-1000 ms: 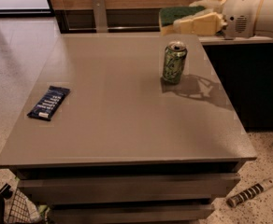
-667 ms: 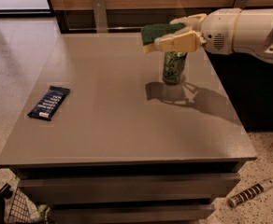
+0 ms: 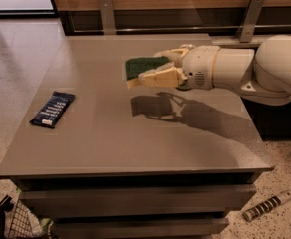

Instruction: Move sponge near rxbar blueberry

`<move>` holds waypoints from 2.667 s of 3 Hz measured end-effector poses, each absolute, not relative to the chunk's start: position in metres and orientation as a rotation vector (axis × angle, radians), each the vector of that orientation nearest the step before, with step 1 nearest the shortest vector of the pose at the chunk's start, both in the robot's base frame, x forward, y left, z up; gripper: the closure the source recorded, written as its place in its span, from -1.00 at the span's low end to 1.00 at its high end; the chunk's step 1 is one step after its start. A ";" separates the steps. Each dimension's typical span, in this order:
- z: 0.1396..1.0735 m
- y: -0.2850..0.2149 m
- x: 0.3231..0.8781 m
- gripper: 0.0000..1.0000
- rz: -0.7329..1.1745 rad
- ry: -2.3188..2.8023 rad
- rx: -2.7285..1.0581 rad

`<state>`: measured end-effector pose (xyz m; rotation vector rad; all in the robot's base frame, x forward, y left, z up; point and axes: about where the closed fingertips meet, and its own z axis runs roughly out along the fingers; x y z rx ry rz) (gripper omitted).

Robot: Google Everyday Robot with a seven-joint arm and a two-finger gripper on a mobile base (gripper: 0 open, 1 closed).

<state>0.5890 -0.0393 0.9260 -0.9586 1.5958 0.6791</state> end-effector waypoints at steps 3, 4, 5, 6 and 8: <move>0.892 0.025 0.573 1.00 0.807 1.533 -0.989; 0.888 0.050 0.556 1.00 0.808 1.526 -0.999; 0.883 0.066 0.542 1.00 0.802 1.529 -1.005; 0.875 0.084 0.530 1.00 0.813 1.534 -1.031; 0.871 0.107 0.515 1.00 0.847 1.518 -1.078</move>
Offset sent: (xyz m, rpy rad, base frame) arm -0.0032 0.0275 -0.0218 0.0562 0.0088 0.0550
